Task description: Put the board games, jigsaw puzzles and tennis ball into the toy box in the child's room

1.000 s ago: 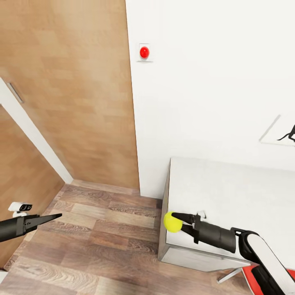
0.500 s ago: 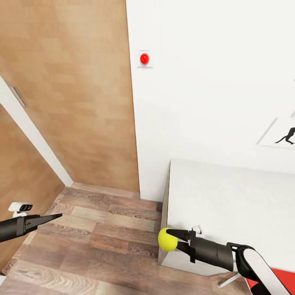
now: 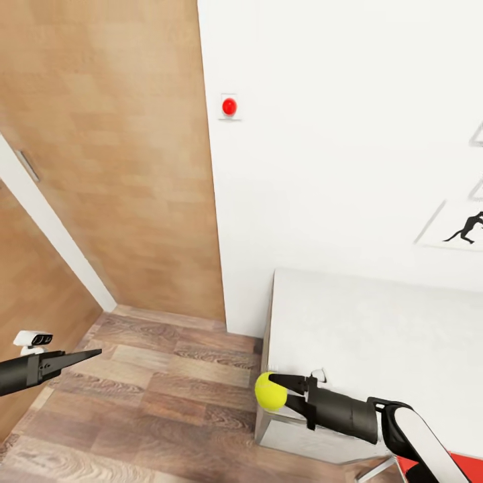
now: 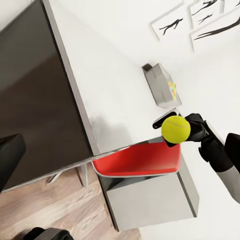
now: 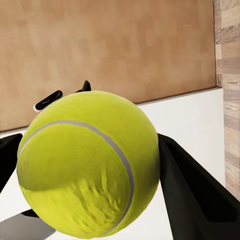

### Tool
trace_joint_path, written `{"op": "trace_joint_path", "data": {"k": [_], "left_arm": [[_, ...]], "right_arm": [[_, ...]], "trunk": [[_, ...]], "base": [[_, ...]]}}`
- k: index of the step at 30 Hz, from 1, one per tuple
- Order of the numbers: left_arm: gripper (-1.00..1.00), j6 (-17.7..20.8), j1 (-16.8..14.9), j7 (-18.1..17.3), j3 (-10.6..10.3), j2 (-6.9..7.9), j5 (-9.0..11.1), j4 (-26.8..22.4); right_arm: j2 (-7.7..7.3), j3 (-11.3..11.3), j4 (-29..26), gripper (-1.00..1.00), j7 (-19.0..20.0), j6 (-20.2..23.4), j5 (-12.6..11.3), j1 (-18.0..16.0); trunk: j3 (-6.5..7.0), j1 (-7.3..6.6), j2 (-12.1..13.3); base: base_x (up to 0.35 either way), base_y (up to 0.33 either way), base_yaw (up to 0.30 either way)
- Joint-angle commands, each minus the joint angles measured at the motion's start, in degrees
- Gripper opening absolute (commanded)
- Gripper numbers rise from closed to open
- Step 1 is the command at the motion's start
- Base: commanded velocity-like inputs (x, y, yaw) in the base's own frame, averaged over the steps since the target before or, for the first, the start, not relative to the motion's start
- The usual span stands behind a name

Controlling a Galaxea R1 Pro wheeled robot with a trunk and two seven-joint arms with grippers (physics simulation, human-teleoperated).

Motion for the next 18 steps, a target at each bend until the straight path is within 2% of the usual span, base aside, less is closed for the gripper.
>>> {"op": "trace_joint_path", "data": {"k": [1, 6, 18], "left_arm": [[1.00, 0.6, 0.0, -0.2, 0.0, 0.02, 0.0, 0.0], [1.00, 0.6, 0.0, -0.2, 0.0, 0.09, -0.1, 0.0], [1.00, -0.4, 0.0, -0.2, 0.1, 0.10, -0.2, 0.2]], "right_arm": [[-0.02, 0.0, 0.0, -1.00, -0.1, 0.1, -0.1, 0.0], [0.04, 0.0, 0.0, -1.00, -0.1, 0.1, 0.2, 0.0], [-0.03, -0.9, 0.0, -1.00, 0.6, 0.1, 0.3, 0.0]], "trunk": [[0.00, 0.05, -0.1], [0.47, 0.05, -0.1], [1.61, 0.05, -0.1]], "base": [[0.193, -0.189, 0.000], [0.102, -0.099, 0.000], [0.007, -0.007, 0.000]]}}
